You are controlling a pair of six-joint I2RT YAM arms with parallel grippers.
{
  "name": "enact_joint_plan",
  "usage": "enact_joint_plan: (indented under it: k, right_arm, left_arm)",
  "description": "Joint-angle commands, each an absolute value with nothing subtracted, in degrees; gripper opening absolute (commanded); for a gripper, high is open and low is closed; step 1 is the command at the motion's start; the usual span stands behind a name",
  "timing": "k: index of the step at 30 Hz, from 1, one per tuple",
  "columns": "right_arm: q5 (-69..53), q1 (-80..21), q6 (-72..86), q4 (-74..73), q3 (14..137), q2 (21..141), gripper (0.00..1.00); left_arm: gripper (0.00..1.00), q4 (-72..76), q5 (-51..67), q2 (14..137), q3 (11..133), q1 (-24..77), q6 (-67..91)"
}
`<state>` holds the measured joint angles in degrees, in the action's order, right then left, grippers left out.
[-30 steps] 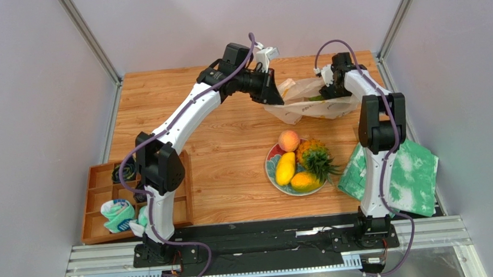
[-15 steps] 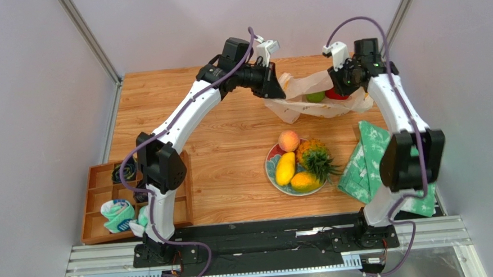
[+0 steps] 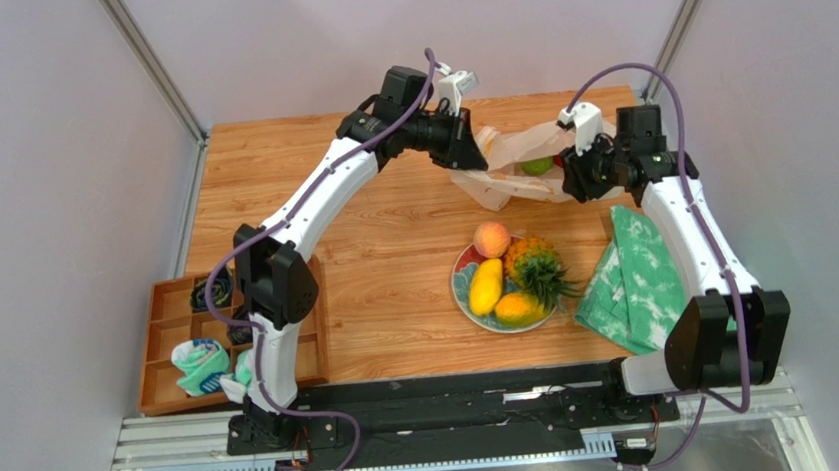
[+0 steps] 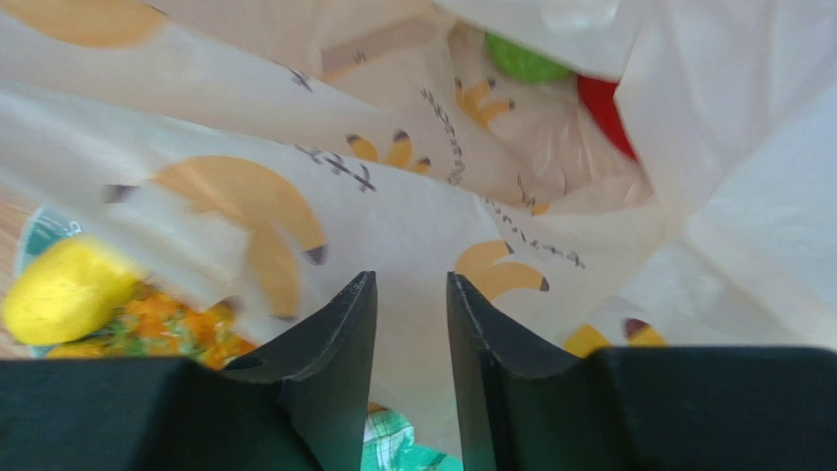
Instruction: Take the fake fruits out of the plastic bag
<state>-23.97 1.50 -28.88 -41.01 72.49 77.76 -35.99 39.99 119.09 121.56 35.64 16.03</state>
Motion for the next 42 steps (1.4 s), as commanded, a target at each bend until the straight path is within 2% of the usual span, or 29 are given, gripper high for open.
enact_joint_plan:
  k: [1, 4, 8, 11, 14, 20, 28, 33, 36, 39, 42]
  right_arm:
    - [-10.9, 1.1, -29.4, -36.3, 67.4, 82.0, 0.38]
    - [-9.2, 3.4, -31.8, -45.0, 64.8, 81.0, 0.31]
    - [-13.0, 3.9, -35.6, -60.7, 60.7, 70.5, 0.29]
    - [-14.9, 3.9, -37.1, -65.6, 61.6, 64.2, 0.29]
    - [-18.3, 3.9, -36.0, -62.0, 64.5, 63.5, 0.31]
    - [-24.7, 1.7, -33.5, -52.9, 76.4, 78.6, 0.34]
    - [-22.2, 0.3, -42.0, -51.2, 92.7, 99.3, 0.24]
    - [-22.1, 0.3, -48.9, -53.9, 98.2, 106.7, 0.2]
    - [-23.8, 0.3, -52.6, -61.2, 104.2, 111.3, 0.17]
    - [-26.1, 0.3, -56.2, -67.1, 106.3, 111.8, 0.15]
    - [-26.0, -1.8, -59.8, -68.2, 102.3, 108.3, 0.13]
  left_arm:
    - [0.0, -35.3, 40.5, 115.6, 116.8, 36.1, 13.8]
    - [0.0, -35.6, 39.8, 114.3, 113.7, 36.1, 12.5]
    - [0.0, -35.8, 38.7, 110.4, 109.2, 36.1, 8.7]
    - [0.0, -35.9, 37.9, 107.1, 106.0, 36.0, 5.7]
    - [0.0, -35.1, 38.6, 104.3, 104.1, 36.1, 4.4]
    - [0.0, -32.3, 39.1, 105.8, 105.5, 36.5, 6.3]
    - [0.0, -32.3, 39.4, 108.6, 109.0, 36.5, 6.7]
    - [0.0, -32.2, 39.6, 109.1, 109.0, 36.4, 7.1]
    - [0.0, -32.2, 39.4, 109.2, 109.2, 36.4, 6.6]
    - [0.0, -32.3, 39.3, 109.6, 109.9, 36.4, 6.5]
    - [0.0, -32.2, 38.5, 110.0, 110.8, 36.5, 7.5]
